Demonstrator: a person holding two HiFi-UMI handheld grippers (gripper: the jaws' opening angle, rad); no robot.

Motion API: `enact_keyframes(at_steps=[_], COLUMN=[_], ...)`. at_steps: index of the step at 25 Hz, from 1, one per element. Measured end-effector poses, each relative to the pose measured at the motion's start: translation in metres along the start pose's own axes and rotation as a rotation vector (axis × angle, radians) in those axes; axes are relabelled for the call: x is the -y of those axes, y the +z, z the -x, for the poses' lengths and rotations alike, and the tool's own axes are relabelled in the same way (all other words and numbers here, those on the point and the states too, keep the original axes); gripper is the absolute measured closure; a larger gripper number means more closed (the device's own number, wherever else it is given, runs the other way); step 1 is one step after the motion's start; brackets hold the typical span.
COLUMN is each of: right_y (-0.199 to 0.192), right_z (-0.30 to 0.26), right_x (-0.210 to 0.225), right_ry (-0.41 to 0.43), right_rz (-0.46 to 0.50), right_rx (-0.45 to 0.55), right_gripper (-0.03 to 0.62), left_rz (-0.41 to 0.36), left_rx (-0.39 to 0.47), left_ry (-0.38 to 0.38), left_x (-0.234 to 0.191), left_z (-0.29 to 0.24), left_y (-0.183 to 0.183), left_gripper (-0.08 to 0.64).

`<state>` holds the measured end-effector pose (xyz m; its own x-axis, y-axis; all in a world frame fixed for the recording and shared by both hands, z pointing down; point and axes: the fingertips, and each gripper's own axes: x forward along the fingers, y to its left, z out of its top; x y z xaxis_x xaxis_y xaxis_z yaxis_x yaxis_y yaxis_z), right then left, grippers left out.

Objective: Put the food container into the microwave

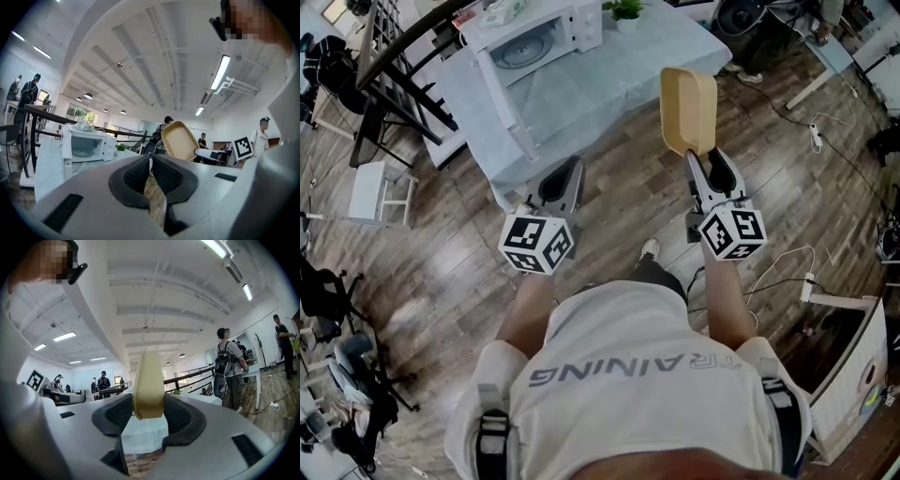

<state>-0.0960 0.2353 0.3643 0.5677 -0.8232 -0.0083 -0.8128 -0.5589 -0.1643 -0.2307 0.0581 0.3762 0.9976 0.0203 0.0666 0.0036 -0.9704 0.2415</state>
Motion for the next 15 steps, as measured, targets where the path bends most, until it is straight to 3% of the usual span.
enact_keyframes(at_steps=[15], right_y=[0.033], right_z=[-0.078], right_x=[0.128], right_ry=[0.081], right_rz=[-0.027], right_rx=[-0.008], right_gripper=[0.368], left_rz=[0.006], left_rx=[0.025], left_ry=[0.092], left_x=[0.016], left_z=[-0.14], left_y=[0.019], left_gripper=[0.512])
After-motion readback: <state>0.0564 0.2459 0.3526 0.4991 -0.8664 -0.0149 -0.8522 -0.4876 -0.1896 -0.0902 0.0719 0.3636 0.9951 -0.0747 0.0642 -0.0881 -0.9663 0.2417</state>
